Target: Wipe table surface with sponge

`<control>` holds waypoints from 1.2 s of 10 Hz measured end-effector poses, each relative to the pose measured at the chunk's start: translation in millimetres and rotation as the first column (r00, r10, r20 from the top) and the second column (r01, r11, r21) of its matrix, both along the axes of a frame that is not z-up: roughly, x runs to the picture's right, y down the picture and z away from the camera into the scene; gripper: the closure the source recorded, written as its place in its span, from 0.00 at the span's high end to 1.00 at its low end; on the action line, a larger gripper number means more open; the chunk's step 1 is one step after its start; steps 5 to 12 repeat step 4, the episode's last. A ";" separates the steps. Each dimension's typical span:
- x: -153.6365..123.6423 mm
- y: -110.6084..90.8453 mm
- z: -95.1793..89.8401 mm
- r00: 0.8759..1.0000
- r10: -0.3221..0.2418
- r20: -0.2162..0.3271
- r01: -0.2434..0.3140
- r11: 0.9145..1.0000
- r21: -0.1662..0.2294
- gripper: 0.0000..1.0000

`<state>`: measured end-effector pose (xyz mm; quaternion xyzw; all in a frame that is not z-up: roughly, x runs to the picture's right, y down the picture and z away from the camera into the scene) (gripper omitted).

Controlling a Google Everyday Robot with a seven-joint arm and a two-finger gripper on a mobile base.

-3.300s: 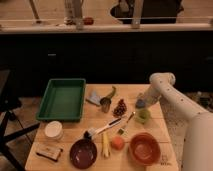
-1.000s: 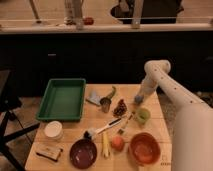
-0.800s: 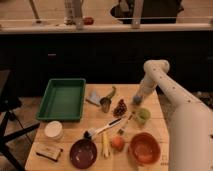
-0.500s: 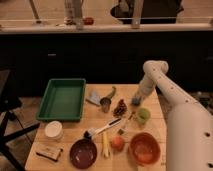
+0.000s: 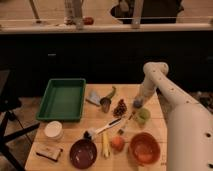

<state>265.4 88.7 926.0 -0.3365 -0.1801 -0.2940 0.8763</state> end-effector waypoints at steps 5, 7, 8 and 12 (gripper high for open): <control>30.5 -5.4 13.1 0.998 0.060 -0.037 -0.060 0.998 0.012 0.00; 30.5 -5.4 13.1 0.998 0.060 -0.037 -0.060 0.998 0.012 0.00; 30.5 -5.4 13.1 0.998 0.060 -0.037 -0.060 0.998 0.012 0.00; 30.5 -5.4 13.1 0.998 0.060 -0.037 -0.060 0.998 0.012 0.00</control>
